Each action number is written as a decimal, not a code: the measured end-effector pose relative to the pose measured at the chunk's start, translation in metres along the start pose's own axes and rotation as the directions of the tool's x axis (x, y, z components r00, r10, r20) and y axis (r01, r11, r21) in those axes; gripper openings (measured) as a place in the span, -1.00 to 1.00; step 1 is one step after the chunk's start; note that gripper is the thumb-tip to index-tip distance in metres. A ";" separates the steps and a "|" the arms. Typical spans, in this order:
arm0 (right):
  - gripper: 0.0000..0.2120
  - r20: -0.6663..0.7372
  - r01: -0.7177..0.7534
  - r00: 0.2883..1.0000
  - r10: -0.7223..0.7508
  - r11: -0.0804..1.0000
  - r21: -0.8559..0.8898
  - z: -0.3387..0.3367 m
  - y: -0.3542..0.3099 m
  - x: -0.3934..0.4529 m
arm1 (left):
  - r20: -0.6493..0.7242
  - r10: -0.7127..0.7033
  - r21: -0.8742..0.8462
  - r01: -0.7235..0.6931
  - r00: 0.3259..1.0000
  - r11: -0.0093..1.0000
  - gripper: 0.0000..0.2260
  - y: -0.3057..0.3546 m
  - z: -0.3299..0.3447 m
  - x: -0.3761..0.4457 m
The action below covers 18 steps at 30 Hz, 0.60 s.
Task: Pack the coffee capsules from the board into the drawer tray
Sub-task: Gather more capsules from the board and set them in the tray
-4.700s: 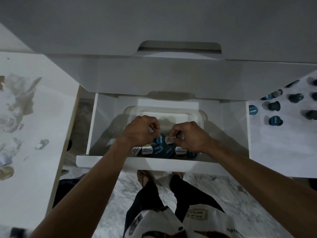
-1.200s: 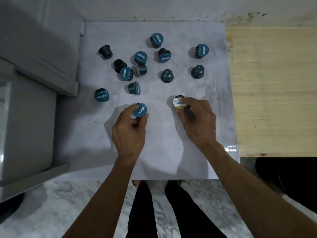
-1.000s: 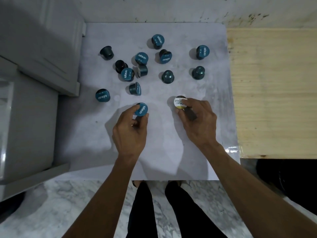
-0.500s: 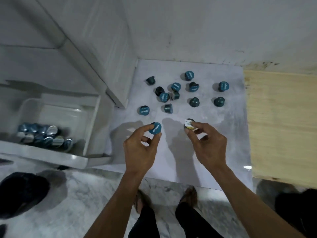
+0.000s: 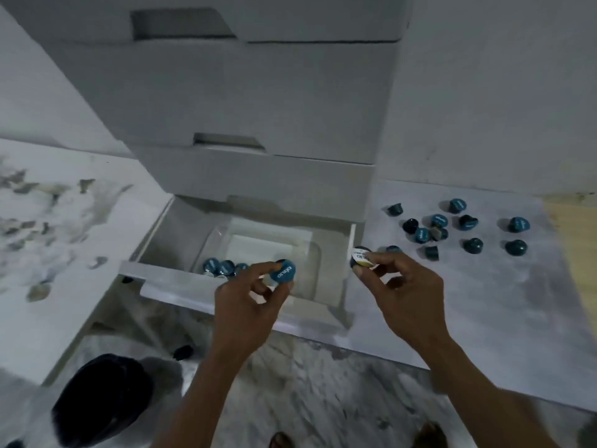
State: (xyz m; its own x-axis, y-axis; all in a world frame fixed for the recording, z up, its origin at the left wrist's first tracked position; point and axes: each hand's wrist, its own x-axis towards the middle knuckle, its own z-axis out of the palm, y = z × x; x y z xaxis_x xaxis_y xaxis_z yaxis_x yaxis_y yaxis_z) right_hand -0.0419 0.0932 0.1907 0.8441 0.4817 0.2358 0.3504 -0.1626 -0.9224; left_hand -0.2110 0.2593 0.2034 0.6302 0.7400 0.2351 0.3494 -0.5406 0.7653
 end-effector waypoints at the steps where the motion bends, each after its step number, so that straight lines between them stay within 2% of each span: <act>1: -0.82 0.015 0.010 1.000 -0.010 1.000 0.000 0.011 -0.006 -0.002 | -0.003 -0.010 0.020 0.010 1.000 1.000 -0.73 -0.011 -0.014 0.004; 4: -0.83 0.067 0.012 0.998 -0.008 0.998 -0.057 0.050 -0.020 -0.010 | 0.004 -0.056 0.053 0.056 0.998 0.997 -0.78 -0.044 -0.057 0.020; 7: -0.83 0.107 0.004 0.994 0.005 0.997 -0.082 0.081 -0.027 -0.015 | 0.074 -0.069 0.081 0.063 0.995 0.995 -0.81 -0.061 -0.080 0.042; 14: -0.86 0.204 -0.028 0.975 0.092 0.956 -0.293 0.129 -0.014 0.023 | 0.279 -0.099 0.055 0.087 0.955 0.995 -0.83 -0.098 -0.049 0.096; 18: -0.87 0.318 -0.006 0.931 0.176 0.883 -0.470 0.152 0.010 0.038 | 0.381 -0.125 0.147 0.074 0.916 0.986 -0.83 -0.119 -0.031 0.116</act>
State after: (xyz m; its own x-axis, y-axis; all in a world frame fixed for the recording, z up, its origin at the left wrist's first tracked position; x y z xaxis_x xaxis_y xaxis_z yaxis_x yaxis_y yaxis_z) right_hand -0.0679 0.2403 0.1439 0.7187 0.6941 -0.0403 0.4945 -0.5511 -0.6721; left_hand -0.2005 0.4220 0.1586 0.7978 0.5929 -0.1091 0.4930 -0.5376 0.6840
